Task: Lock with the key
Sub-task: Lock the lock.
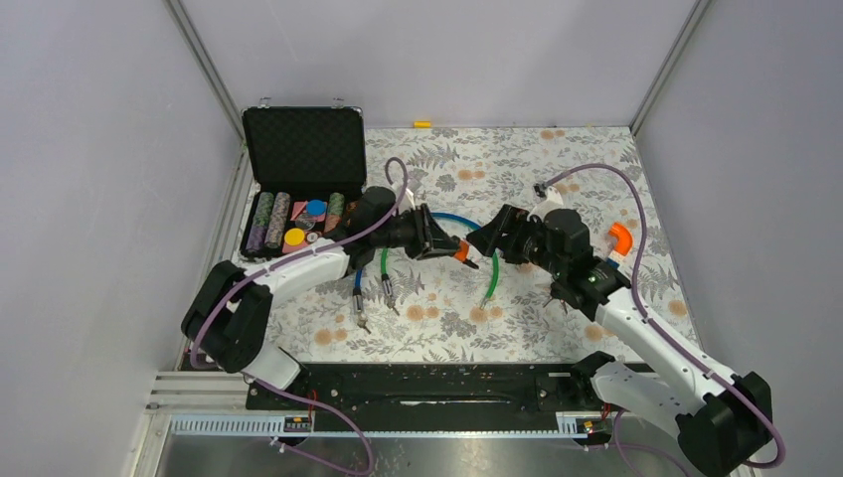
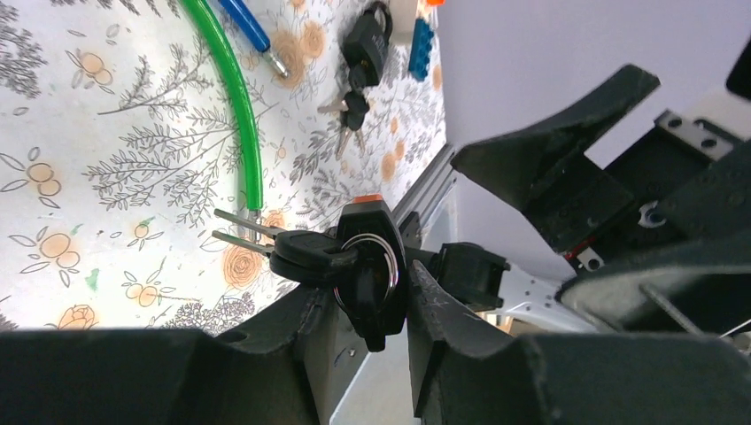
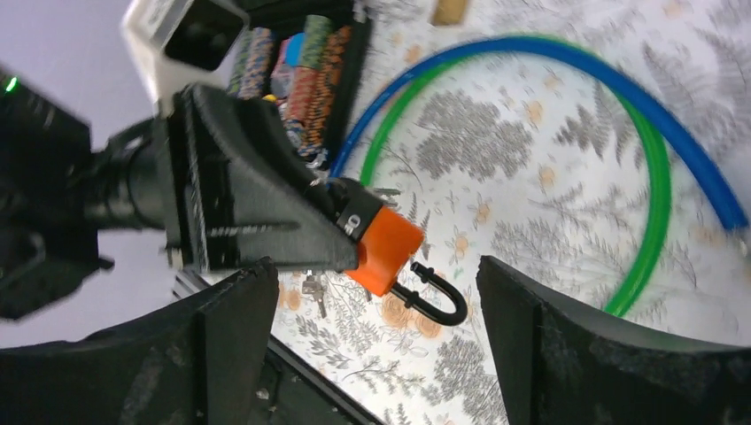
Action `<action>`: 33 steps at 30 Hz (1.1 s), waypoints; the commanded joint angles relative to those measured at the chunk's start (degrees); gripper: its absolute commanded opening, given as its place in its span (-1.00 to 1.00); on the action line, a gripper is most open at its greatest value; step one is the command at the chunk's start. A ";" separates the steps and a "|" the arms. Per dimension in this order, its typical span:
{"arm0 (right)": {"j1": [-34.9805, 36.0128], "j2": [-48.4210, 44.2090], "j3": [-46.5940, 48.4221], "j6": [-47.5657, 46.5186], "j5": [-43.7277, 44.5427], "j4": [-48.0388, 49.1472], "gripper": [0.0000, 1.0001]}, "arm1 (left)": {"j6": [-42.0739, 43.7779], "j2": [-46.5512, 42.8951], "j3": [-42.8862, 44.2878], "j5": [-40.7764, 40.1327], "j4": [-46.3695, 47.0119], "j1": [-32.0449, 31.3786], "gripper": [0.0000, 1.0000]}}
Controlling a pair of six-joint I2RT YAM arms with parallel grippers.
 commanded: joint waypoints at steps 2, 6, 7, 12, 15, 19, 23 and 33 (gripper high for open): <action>0.34 -1.74 -0.63 -20.50 -13.18 12.60 0.67 | -4.76 -6.54 2.98 3.34 1.93 2.52 -1.00; 0.75 -1.31 -3.69 -24.01 -19.22 26.19 0.41 | -8.40 -10.37 0.82 3.09 3.20 3.27 -1.00; 1.39 -0.63 -3.82 -25.74 -20.54 27.82 0.38 | -9.12 -11.15 0.73 3.51 3.22 3.48 -1.00; 5.00 2.65 -2.33 -36.63 -20.50 27.54 0.22 | -9.81 -14.62 1.96 3.18 -0.51 4.10 -1.00; 5.07 2.40 -3.13 -38.11 -20.03 29.28 0.13 | -8.88 -16.78 2.75 2.07 -3.56 4.52 -1.00; 5.14 1.23 -3.94 -38.89 -20.43 30.22 0.05 | -7.70 -18.37 3.75 0.95 -6.76 5.00 -1.00; 5.12 -1.06 -4.08 -40.61 -21.61 28.40 0.09 | -7.47 -19.39 3.50 1.51 -6.84 5.17 -1.00; 5.27 -1.02 -4.95 -46.27 -26.91 25.77 0.27 | -7.65 -21.07 3.62 1.33 -8.06 5.98 -1.00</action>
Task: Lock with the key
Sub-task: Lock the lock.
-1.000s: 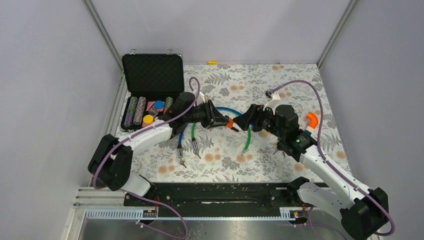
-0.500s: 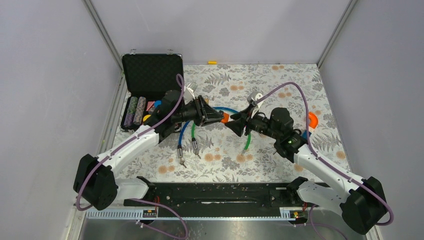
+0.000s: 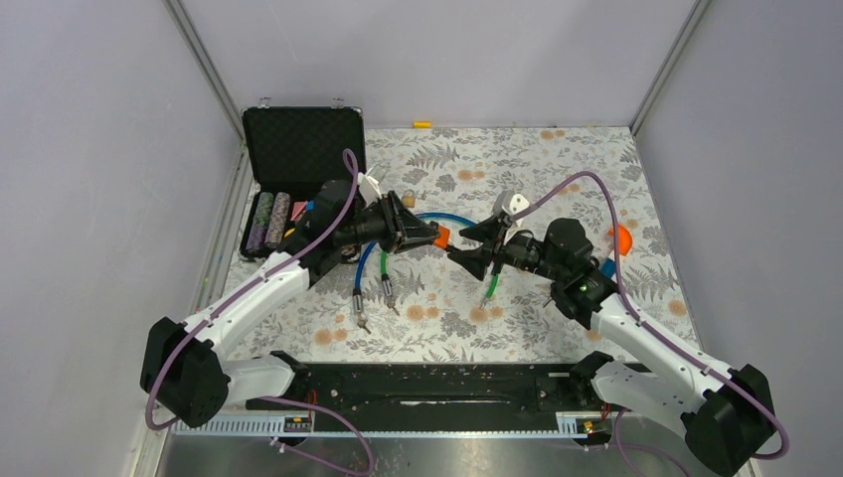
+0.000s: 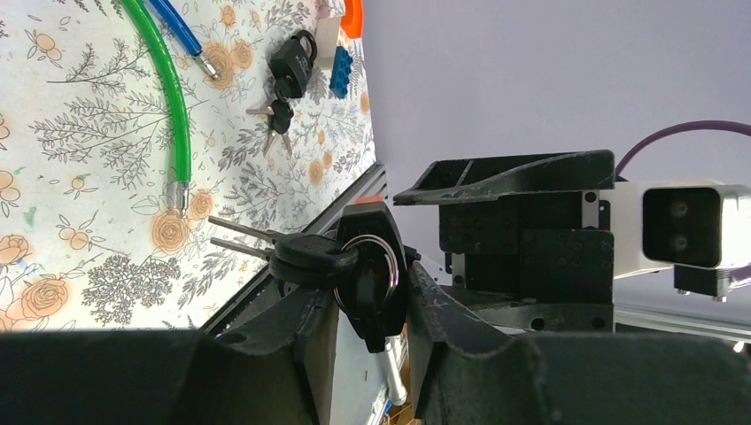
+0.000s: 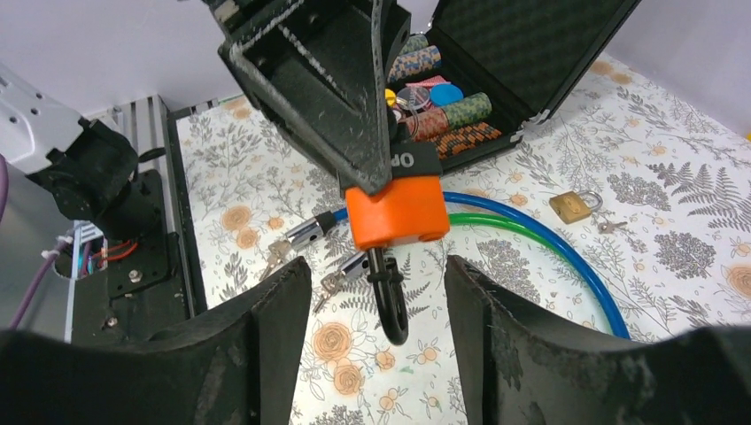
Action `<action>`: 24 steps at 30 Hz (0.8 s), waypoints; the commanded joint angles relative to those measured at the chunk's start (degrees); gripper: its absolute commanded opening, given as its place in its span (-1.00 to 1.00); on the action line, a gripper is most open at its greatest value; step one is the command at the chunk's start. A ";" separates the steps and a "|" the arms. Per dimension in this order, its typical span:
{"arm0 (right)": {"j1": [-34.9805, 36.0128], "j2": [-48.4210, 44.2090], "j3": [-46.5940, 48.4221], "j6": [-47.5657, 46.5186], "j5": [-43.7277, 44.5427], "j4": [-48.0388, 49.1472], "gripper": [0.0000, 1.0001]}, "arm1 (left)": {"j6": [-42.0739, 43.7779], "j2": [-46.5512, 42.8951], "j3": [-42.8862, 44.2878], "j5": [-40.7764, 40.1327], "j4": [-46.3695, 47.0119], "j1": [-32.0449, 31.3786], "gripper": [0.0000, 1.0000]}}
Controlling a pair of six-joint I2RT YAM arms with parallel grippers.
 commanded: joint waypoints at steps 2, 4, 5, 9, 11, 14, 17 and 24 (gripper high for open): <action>0.52 -0.43 -1.92 -5.52 -2.50 2.88 0.26 | -0.09 -3.54 3.43 0.45 2.88 0.58 -1.00; 0.50 -0.46 -2.28 -5.98 -1.85 3.60 0.22 | 0.14 -4.02 3.51 0.49 2.31 0.65 -1.00; 0.52 -0.18 -2.12 -6.22 -1.89 3.62 0.20 | 0.17 -4.35 3.51 0.44 2.21 0.60 -1.00; 0.54 1.12 -2.28 -6.23 -2.92 5.79 0.08 | 0.08 -5.24 3.56 0.64 2.05 0.59 -1.00; 0.61 1.37 -2.85 -5.29 -3.34 8.04 0.04 | -0.13 -5.36 3.60 1.01 2.15 0.59 -1.00; 0.60 1.87 -2.75 -4.49 -3.93 10.21 -0.03 | -0.47 -5.47 3.31 1.52 2.47 0.64 -1.00; 0.57 2.28 -2.13 -4.28 -4.55 11.05 -0.24 | -1.06 -5.74 2.98 1.87 3.04 0.66 -1.00; 0.60 2.63 -0.18 -3.91 -5.94 7.17 -1.00 | -1.59 -6.25 3.06 1.81 3.55 0.79 -1.00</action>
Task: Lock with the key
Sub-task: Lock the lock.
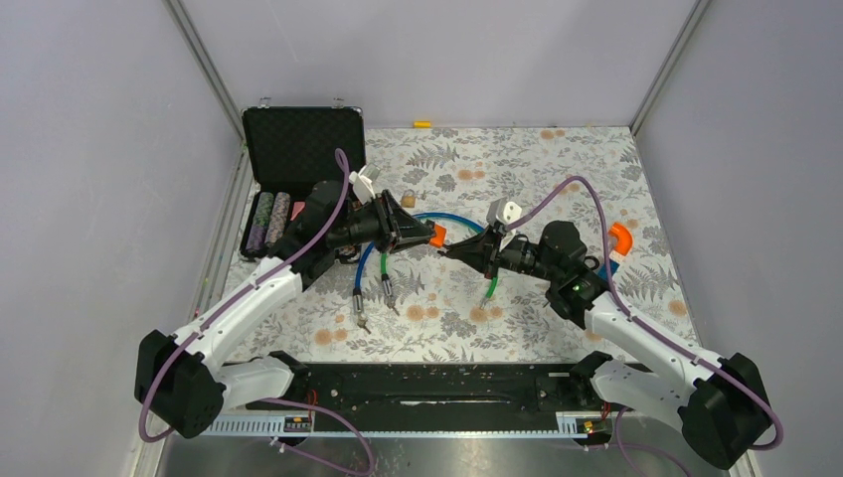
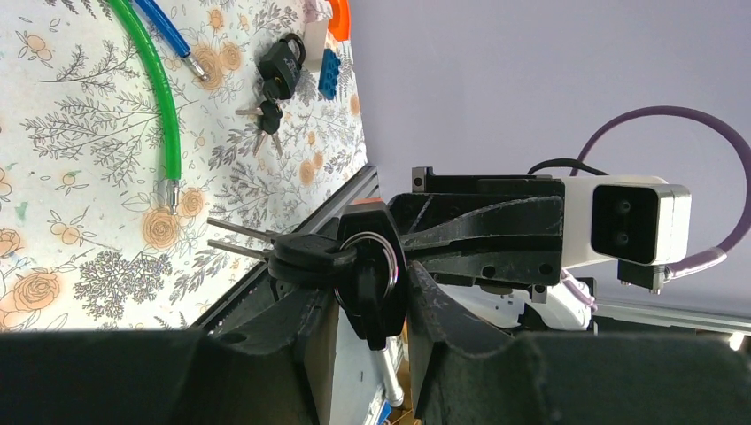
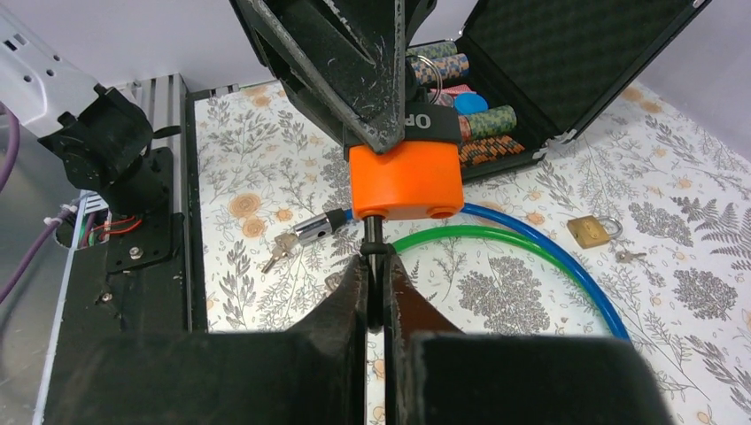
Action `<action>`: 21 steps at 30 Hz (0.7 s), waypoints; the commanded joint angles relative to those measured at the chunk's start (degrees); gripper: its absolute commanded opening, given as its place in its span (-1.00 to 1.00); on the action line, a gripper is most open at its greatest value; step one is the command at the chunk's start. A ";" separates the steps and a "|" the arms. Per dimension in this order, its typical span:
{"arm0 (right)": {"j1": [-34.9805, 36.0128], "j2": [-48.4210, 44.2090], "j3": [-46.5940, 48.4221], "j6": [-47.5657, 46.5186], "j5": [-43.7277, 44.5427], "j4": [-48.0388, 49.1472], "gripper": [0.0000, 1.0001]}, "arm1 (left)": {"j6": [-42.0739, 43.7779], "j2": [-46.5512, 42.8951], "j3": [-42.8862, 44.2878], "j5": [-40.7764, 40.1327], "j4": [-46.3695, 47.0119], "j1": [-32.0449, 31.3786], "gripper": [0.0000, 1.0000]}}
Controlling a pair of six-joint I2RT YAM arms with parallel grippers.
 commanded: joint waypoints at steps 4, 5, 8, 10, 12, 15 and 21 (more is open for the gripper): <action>0.26 -0.10 2.35 1.78 -1.60 2.18 -1.00 | -1.10 -2.78 2.81 1.58 5.09 0.25 -1.00; 0.26 -0.14 2.38 2.22 -1.83 2.47 -1.00 | -1.17 -2.80 2.68 1.50 5.03 0.25 -1.00; 0.23 0.05 2.48 2.03 -2.31 1.76 -0.51 | -1.81 -3.15 2.29 1.37 5.24 0.30 -1.00; 0.19 0.30 2.17 1.02 -2.27 1.10 -0.17 | -2.14 -3.53 2.09 1.14 5.33 0.37 -1.00; 0.20 0.18 1.75 0.60 -2.19 1.42 -0.08 | -2.19 -3.82 2.11 1.04 5.23 0.48 -1.00; 0.26 0.58 1.77 0.64 -2.79 2.39 -0.17 | -2.27 -4.14 2.17 1.04 5.03 0.60 -1.00; 0.21 1.36 2.56 2.27 -3.19 5.24 -0.63 | -2.27 -4.19 2.17 1.10 5.00 0.60 -1.00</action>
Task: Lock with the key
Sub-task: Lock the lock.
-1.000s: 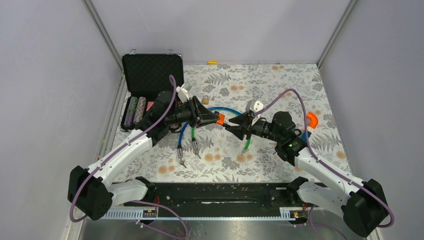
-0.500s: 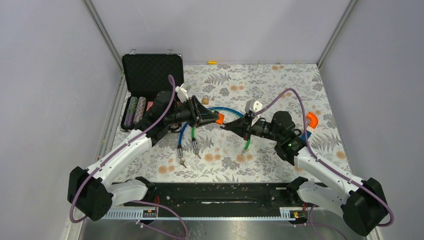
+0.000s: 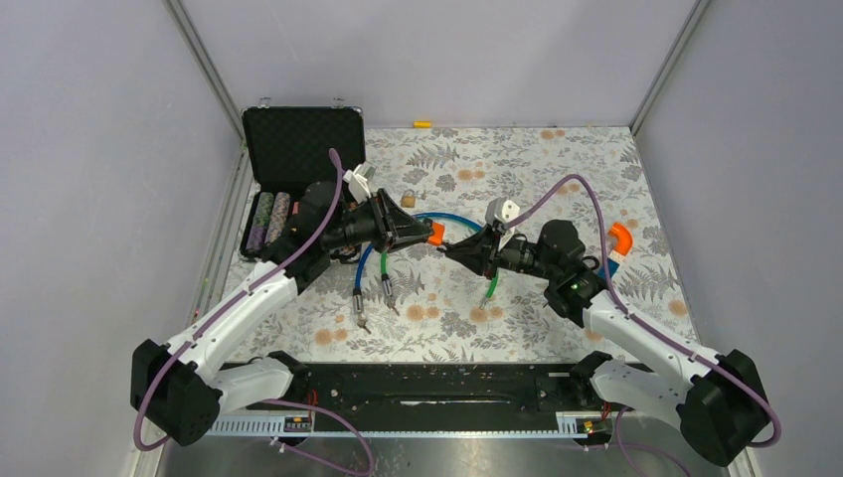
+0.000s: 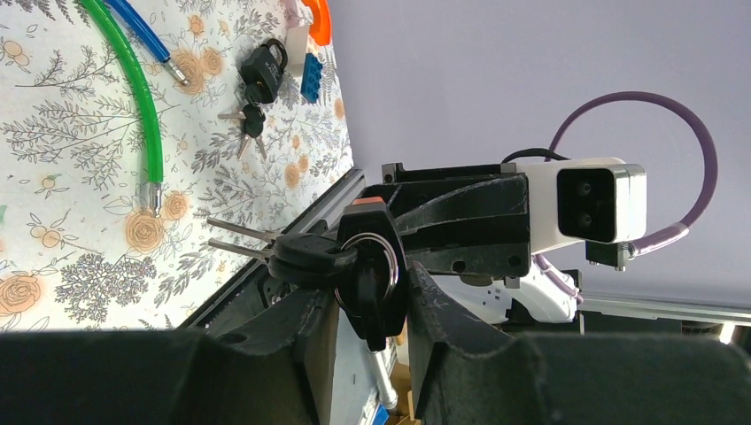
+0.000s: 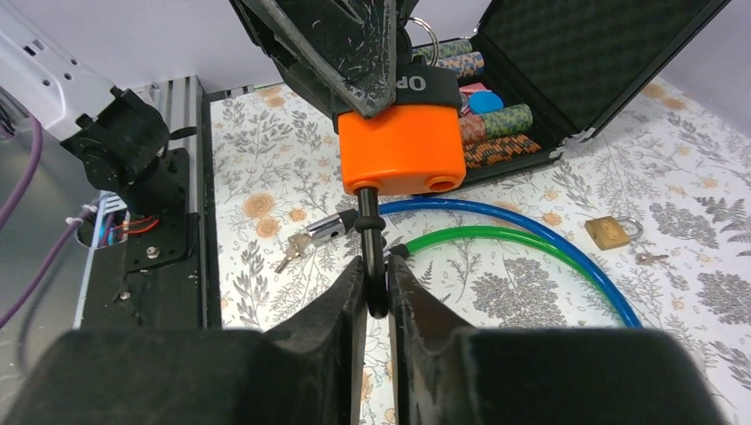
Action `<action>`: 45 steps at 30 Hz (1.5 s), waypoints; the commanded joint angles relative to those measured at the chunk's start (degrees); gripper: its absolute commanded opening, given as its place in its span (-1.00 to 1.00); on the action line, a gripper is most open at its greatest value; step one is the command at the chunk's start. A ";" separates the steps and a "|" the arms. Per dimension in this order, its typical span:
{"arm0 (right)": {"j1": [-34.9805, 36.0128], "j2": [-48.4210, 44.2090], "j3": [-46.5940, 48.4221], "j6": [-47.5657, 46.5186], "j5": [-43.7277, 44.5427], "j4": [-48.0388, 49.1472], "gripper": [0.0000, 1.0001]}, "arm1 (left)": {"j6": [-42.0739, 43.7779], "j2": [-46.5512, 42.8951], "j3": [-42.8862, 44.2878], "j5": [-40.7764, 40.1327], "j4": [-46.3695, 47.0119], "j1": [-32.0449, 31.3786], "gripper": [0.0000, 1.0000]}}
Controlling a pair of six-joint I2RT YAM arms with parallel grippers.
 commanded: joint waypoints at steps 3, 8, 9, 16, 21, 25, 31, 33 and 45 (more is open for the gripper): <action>0.20 0.85 2.40 3.53 -1.73 8.22 -0.83 | -1.09 -1.84 2.02 1.11 4.86 0.29 -1.00; 0.16 1.57 2.71 6.41 -3.01 11.93 -0.45 | -1.13 -1.80 1.69 1.01 4.84 0.27 -1.00; 0.23 1.66 2.68 6.41 -3.04 11.99 -0.45 | -1.10 -1.83 1.67 0.95 4.85 0.28 -1.00; 0.98 2.12 3.78 4.78 -2.80 8.34 -1.00 | -1.28 -2.11 2.01 0.98 4.81 0.36 -1.00; 1.12 0.95 3.91 6.19 -0.69 8.52 -1.00 | 0.56 -1.98 2.46 0.65 3.07 0.65 -0.28; 1.11 -1.43 5.82 10.23 3.68 5.85 -1.00 | 5.48 -2.66 2.24 -0.54 -2.68 1.58 0.76; 1.05 -3.98 8.04 11.19 5.64 0.83 -1.00 | 19.89 -5.88 4.05 -0.06 -9.59 3.34 0.98; 1.04 -4.19 8.67 10.99 4.93 -0.76 -1.00 | 26.98 -7.96 5.64 -0.57 -11.91 3.34 0.98; 1.08 -4.53 18.31 13.11 -4.06 -18.55 -1.00 | 47.81 -11.40 10.66 14.17 -2.19 3.22 0.98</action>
